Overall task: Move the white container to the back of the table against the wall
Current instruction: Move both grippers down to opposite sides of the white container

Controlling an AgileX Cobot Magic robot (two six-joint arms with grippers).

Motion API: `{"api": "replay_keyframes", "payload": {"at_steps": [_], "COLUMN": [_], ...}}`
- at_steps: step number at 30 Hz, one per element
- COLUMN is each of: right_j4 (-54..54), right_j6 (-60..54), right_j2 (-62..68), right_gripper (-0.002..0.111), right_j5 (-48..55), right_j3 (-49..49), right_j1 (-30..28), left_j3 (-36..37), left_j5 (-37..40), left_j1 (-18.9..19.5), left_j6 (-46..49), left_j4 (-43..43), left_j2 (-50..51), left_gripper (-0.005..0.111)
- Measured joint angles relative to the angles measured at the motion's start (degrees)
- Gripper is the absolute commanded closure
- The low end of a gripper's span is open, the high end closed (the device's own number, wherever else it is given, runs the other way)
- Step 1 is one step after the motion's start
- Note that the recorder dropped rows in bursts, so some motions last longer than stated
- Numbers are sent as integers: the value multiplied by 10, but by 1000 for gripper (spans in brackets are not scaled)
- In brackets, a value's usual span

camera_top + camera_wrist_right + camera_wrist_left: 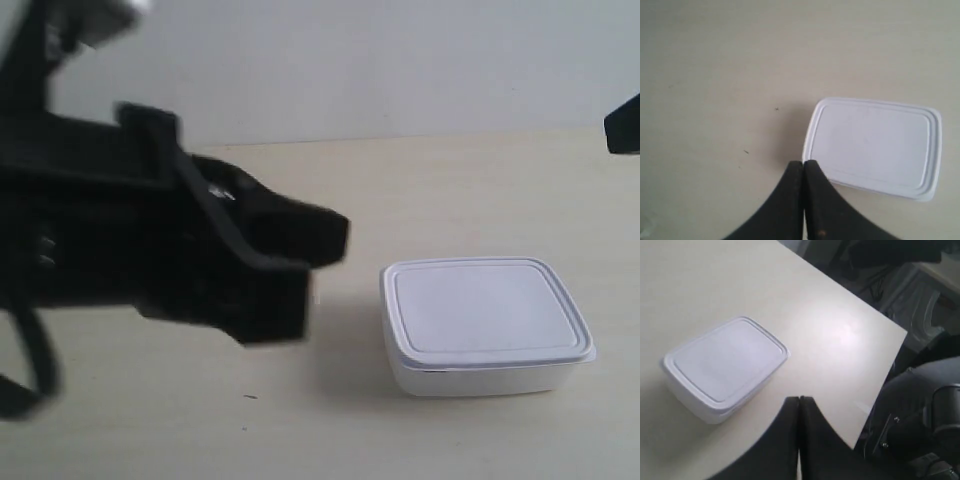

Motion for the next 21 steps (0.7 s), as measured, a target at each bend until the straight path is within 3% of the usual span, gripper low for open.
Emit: {"api": "replay_keyframes", "payload": {"at_steps": [4, 10, 16, 21], "right_j4": [-41, -84, -95, -96], "right_j6": [34, 68, 76, 97], "right_j2": [1, 4, 49, 117], "right_gripper": [108, 108, 108, 108], "right_j5": [28, 27, -19, -57], "right_j3": [1, 73, 165, 184], "right_j1": [28, 60, 68, 68], "left_j3": [0, 0, 0, 0], "left_j5": [-45, -73, -122, -166], "left_j1": [-49, -61, -99, -115], "left_j6": [-31, -56, -80, -114], "left_j4": [26, 30, 30, 30], "left_j2": [91, 179, 221, 267], "left_gripper": [107, 107, 107, 107]}}
